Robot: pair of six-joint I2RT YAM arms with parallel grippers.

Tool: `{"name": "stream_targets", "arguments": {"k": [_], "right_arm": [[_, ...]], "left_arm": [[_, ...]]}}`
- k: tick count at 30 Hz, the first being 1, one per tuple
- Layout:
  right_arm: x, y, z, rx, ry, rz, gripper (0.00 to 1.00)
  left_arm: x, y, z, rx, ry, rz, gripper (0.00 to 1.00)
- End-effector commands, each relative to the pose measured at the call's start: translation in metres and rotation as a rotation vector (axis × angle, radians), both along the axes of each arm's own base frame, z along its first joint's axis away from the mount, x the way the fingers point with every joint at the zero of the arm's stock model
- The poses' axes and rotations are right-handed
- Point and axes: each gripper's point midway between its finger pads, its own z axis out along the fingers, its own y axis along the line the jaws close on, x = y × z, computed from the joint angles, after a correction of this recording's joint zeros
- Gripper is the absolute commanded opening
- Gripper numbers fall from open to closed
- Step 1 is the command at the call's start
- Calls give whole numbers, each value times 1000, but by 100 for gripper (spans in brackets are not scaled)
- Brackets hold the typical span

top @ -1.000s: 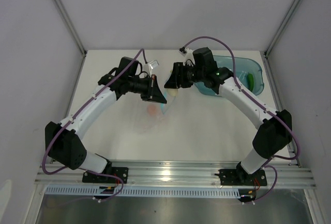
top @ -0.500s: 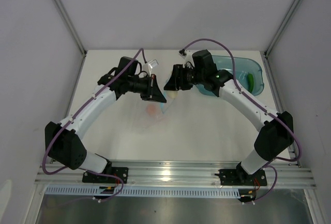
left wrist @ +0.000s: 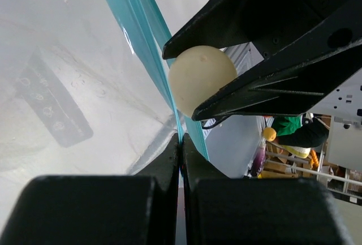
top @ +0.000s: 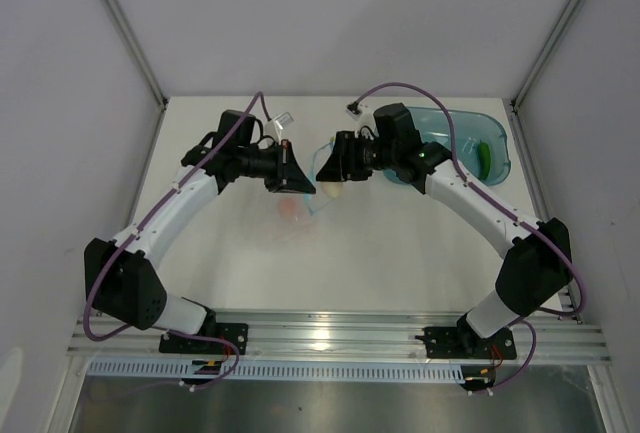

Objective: Place the food in the zip-top bag and seal the zipper
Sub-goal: Place the fake food in the zipper food storage bag.

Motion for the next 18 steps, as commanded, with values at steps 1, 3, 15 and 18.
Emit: {"name": "stream_targets", "arguments": {"k": [1, 3, 15, 18], "right_arm": [[-5, 7, 14, 53, -27, 40, 0], [-4, 9, 10, 49, -18, 47, 0], [15, 22, -7, 12, 46, 28, 0], [21, 25, -10, 3, 51, 12, 0]], "left_arm": [[-5, -3, 23, -70, -45, -25, 1], [-6, -3, 23, -73, -45, -31, 1], [-12, -4, 27, -105, -46, -52, 1], [-12, -4, 28, -105, -48, -53, 1]]}}
